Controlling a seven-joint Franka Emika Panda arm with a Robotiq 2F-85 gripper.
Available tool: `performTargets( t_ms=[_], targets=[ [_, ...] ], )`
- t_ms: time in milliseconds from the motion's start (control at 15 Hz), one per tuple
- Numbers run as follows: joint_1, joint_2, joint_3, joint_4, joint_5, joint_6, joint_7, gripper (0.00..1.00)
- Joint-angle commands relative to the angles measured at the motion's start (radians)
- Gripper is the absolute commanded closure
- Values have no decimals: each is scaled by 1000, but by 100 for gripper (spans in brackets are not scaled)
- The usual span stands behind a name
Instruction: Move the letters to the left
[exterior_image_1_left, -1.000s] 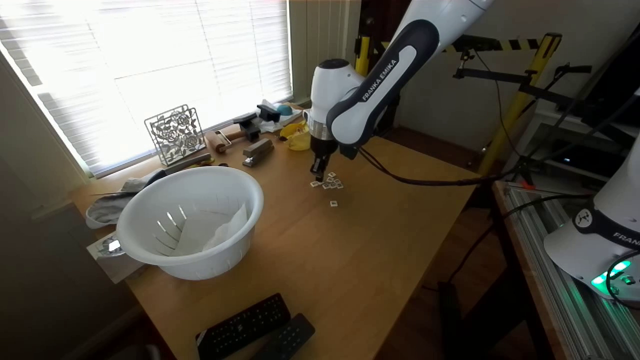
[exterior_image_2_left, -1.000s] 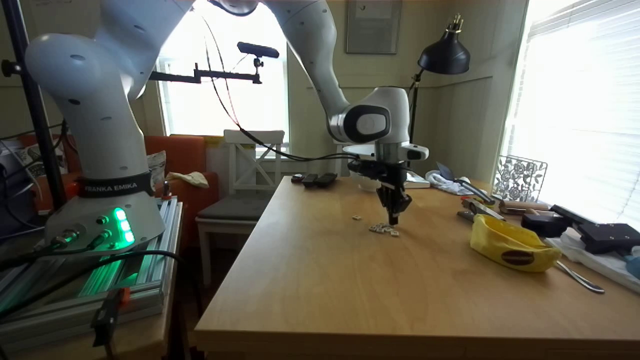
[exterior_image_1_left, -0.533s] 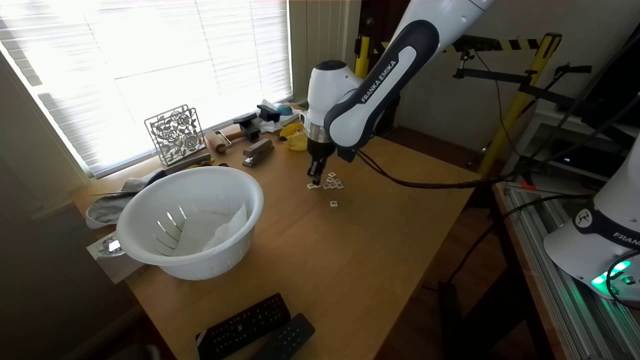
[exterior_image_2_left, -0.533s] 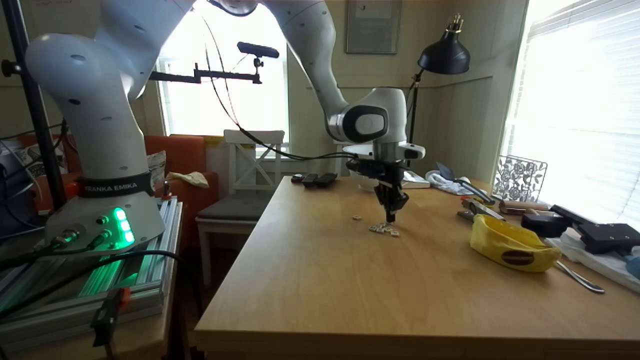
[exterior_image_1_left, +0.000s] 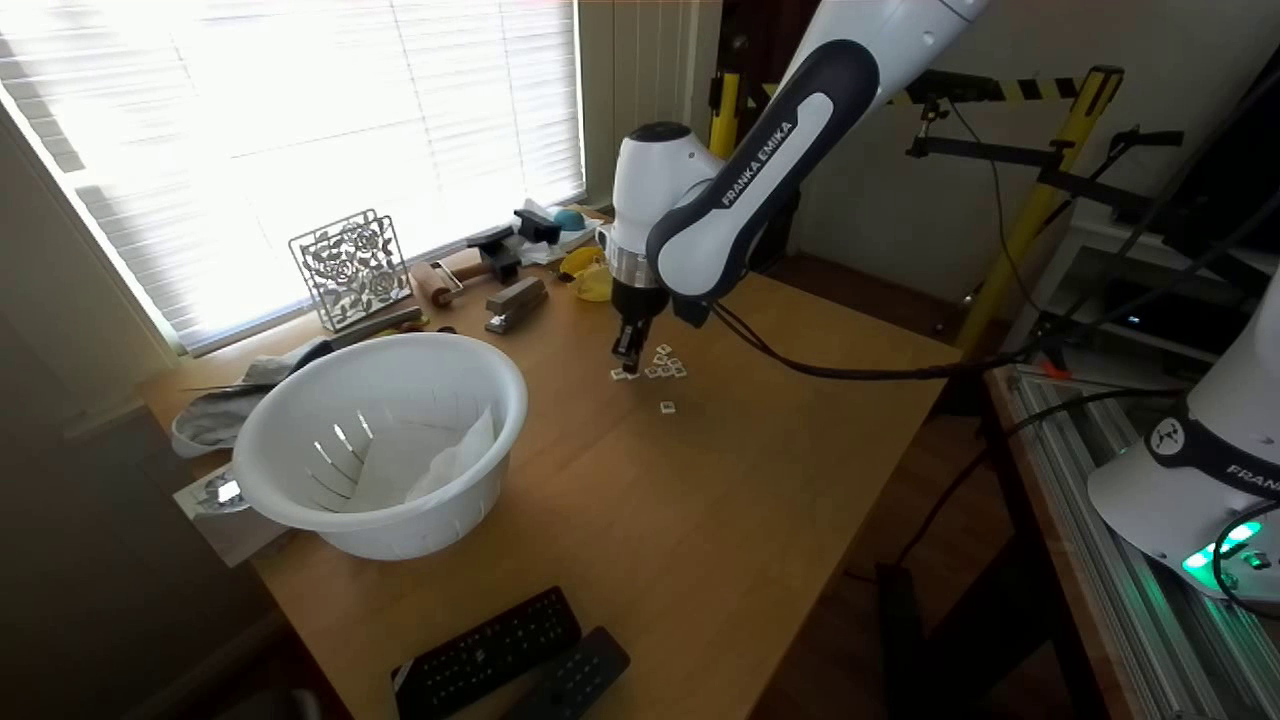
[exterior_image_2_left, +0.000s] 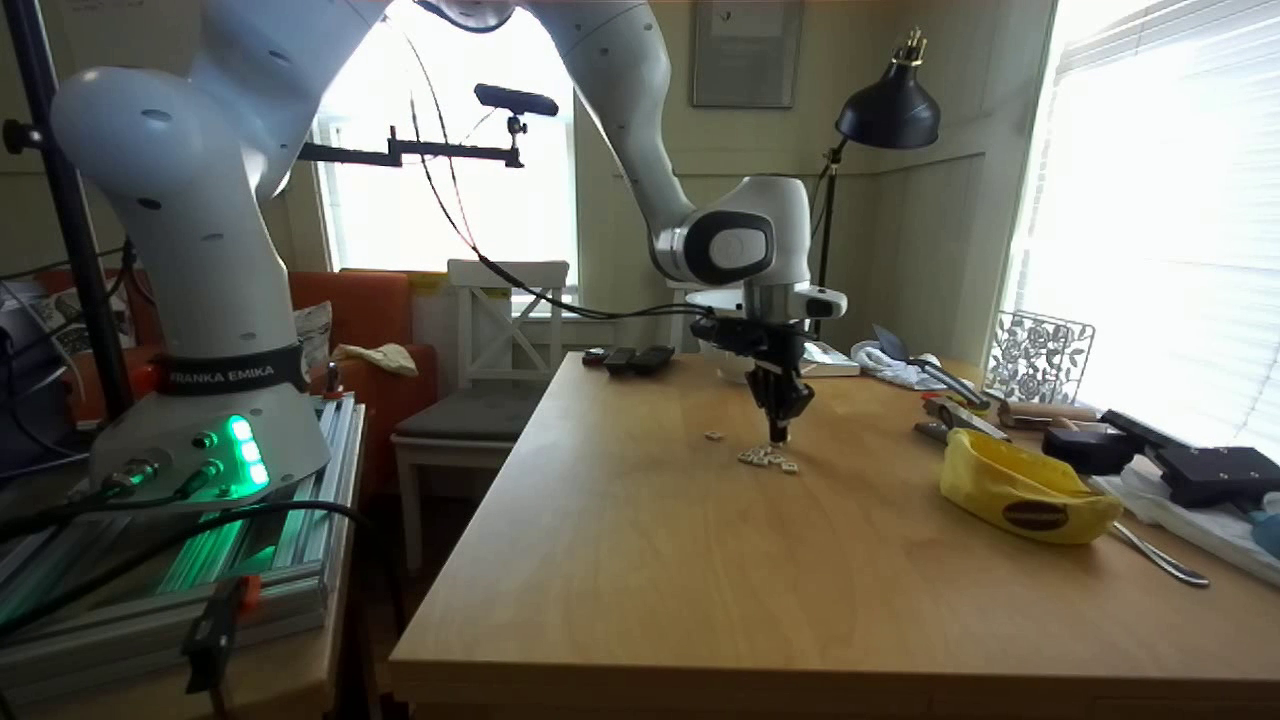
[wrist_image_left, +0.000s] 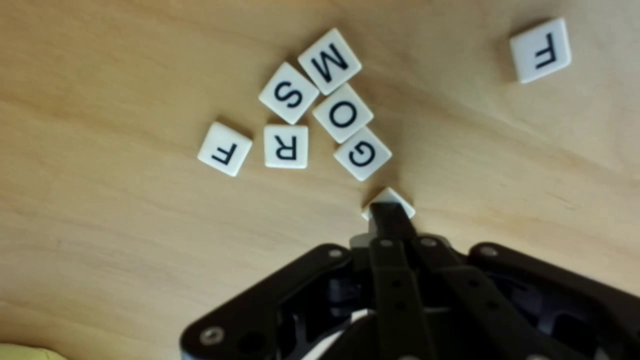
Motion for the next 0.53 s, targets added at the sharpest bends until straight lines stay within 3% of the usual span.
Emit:
performTargets(
  t_ms=[0, 467],
  targets=[
    [-3, 20, 16, -7, 27, -9, 4, 100],
    [4, -6, 17, -47, 40, -38, 30, 100]
  ],
)
